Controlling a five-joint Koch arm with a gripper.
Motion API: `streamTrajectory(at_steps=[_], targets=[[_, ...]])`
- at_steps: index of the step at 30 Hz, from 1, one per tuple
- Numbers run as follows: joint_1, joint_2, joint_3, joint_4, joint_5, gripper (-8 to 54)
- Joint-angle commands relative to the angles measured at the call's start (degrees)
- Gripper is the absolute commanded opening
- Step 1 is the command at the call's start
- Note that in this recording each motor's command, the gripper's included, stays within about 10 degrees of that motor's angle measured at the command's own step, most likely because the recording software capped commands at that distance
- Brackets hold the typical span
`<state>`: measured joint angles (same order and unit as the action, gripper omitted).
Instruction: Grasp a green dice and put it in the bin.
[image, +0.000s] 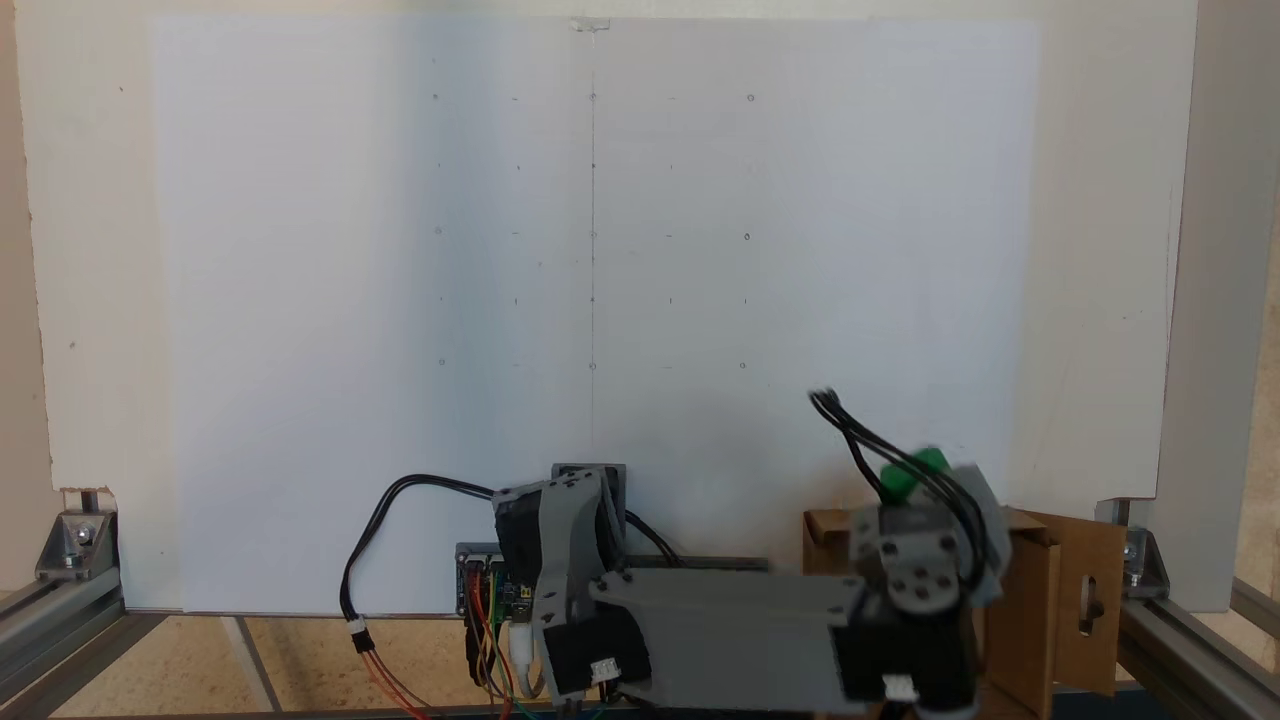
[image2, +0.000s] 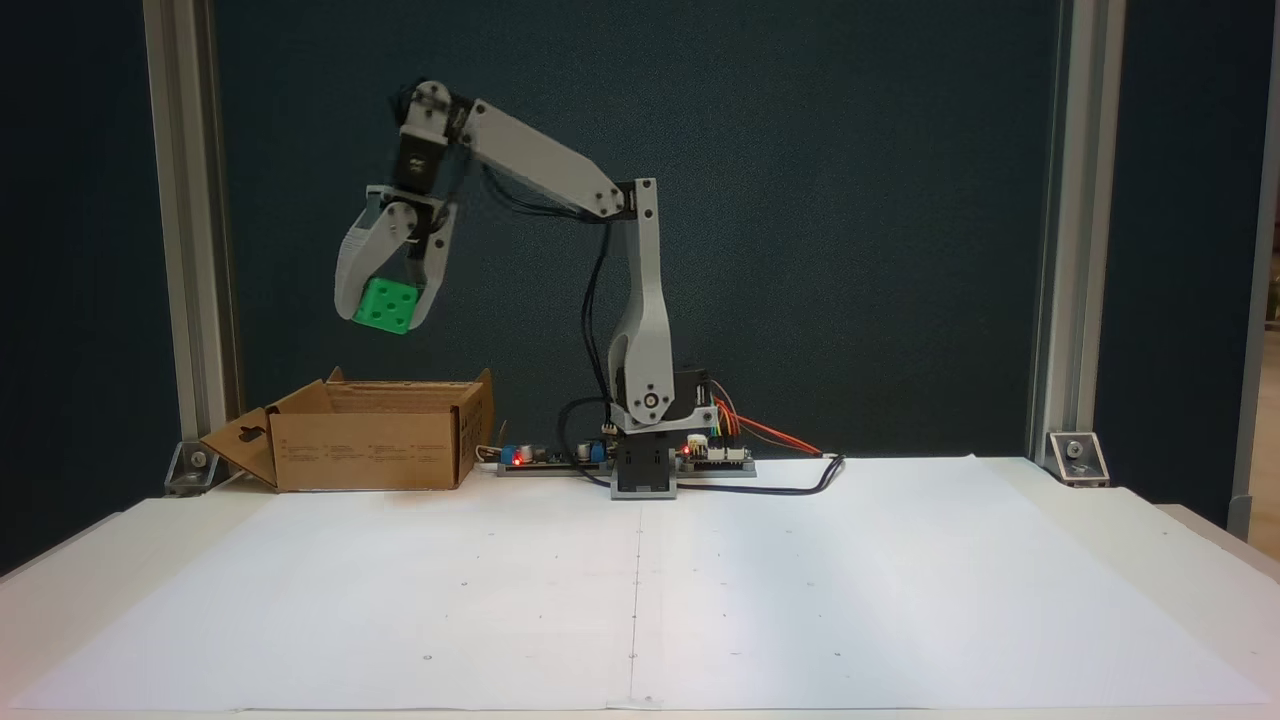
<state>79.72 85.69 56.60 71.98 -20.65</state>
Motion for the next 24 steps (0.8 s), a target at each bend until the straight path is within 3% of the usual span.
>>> streamTrajectory(at_steps=[1, 6, 11, 21, 22, 23, 24], targets=[[9.2, -1.5, -1.8, -4.0, -6.5, 11.4], [25.0, -7.0, -1.8, -7.5, -10.4, 11.4], [27.9, -13.4, 0.8, -16.5, -11.8, 11.4], [28.0, -14.2, 8.8, -22.0, -13.3, 11.4], [27.9, -14.2, 9.0, -22.1, -13.3, 16.8], [27.7, -14.2, 9.8, -22.4, -13.2, 30.8], [27.6, -14.5, 10.8, -22.4, -13.2, 32.3]])
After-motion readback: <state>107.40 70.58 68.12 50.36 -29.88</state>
